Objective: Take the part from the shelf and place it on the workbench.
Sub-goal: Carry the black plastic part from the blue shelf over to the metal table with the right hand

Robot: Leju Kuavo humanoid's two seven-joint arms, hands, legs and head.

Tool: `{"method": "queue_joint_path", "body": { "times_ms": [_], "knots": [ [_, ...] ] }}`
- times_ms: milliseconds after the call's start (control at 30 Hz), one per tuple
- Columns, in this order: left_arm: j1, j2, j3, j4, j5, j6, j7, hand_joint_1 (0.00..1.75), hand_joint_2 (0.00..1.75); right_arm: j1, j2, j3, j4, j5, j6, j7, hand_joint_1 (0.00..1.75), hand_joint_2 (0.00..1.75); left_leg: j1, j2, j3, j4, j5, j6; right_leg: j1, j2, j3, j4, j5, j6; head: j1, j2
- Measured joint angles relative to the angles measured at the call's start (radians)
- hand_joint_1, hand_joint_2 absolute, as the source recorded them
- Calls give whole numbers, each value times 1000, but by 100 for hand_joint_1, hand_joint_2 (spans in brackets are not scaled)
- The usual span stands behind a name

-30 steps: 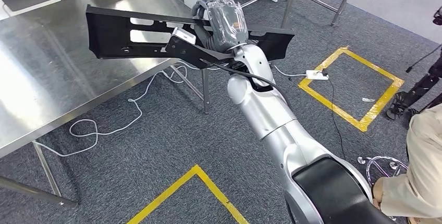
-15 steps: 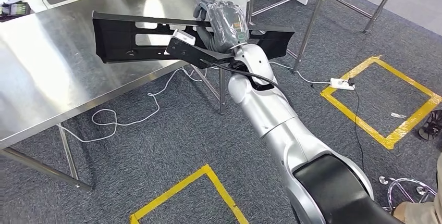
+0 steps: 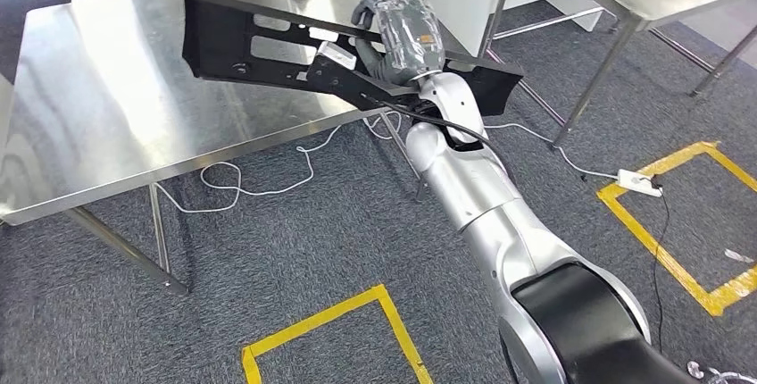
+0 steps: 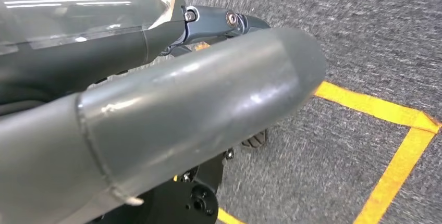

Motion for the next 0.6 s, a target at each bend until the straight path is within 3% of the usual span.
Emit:
{"method": "queue_joint_path", "body": {
  "times_ms": [33, 67, 133, 167, 233, 300, 333, 400, 467, 500, 533, 567, 600],
  "knots": [
    [1, 0, 0, 0, 1, 3, -1, 0, 0, 2, -5, -7, -3, -8, 0, -2, 175, 175, 0, -15, 0, 1, 0, 0, -1, 3, -13, 13, 5, 6, 1, 0],
    [1, -1, 0, 0, 1, 5, -2, 0, 0, 3, -10, -15, -9, -14, 0, -4, 175, 175, 0, -28, 1, 2, -1, -1, -2, 6, -6, -17, 27, 15, 1, 0],
    [2, -1, 0, 0, 2, 9, -5, 0, 0, 3, -15, -27, -26, -19, 1, -5, 175, 175, 0, -53, 0, 8, -3, -5, -8, 28, 48, -158, 94, 32, 1, 0],
    [2, -2, 1, 0, 2, 10, -6, 0, 0, 3, -17, -32, -36, -20, 2, -5, 175, 175, -1, -63, -1, 11, -6, -9, -10, 39, 75, -220, 120, 34, 1, 0],
    [3, -2, 1, 0, 2, 10, -7, 0, 0, 5, -22, -39, -54, -17, 2, -3, 175, 175, -1, -79, -6, 14, -8, -18, -10, 48, 99, -272, 140, 24, 0, 0],
    [7, 0, 1, 0, -1, 10, -7, 0, 0, 10, -25, -41, -72, -11, 4, 2, 175, 175, 3, -88, -10, 12, -8, -29, -8, 33, 103, -275, 145, 8, 0, 0],
    [9, 0, 1, 0, -3, 10, -6, 0, 0, 12, -26, -42, -81, -7, 6, 6, 175, 175, 4, -80, -13, 17, -12, -34, -10, 27, 104, -277, 146, 2, -1, 0],
    [10, 1, 1, 0, -6, 9, -4, 0, 0, 17, -27, -42, -97, 1, 13, 12, 175, 175, 2, -29, -43, 84, -52, -44, -15, 12, 109, -282, 148, -12, -7, 0],
    [8, 1, 0, 0, -9, 8, -2, 0, 0, 27, -30, -43, -106, 7, 20, 16, 175, 175, 4, 20, -108, 222, -118, -52, -11, -5, 112, -282, 144, -20, -13, 0],
    [7, 1, 0, 0, -11, 8, -2, 0, 0, 34, -31, -44, -109, 9, 23, 17, 175, 175, 6, 28, -138, 281, -139, -55, -9, -15, 113, -282, 142, -22, -13, 0],
    [7, 1, 0, 0, -14, 7, -2, 0, 0, 41, -33, -45, -111, 11, 23, 18, 175, 175, 7, 30, -154, 311, -145, -56, -8, -24, 113, -282, 141, -24, -13, 0],
    [7, 1, 0, 0, -15, 6, -2, 0, 0, 48, -33, -45, -113, 14, 24, 19, 175, 175, 7, 32, -149, 299, -130, -56, -7, -34, 114, -281, 140, -24, -13, 0],
    [8, 1, 0, 0, -16, 6, -2, 0, 0, 52, -34, -45, -117, 17, 23, 20, 175, 175, 7, 38, -122, 248, -101, -53, -6, -42, 116, -281, 139, -24, -13, 0]
  ]
}}
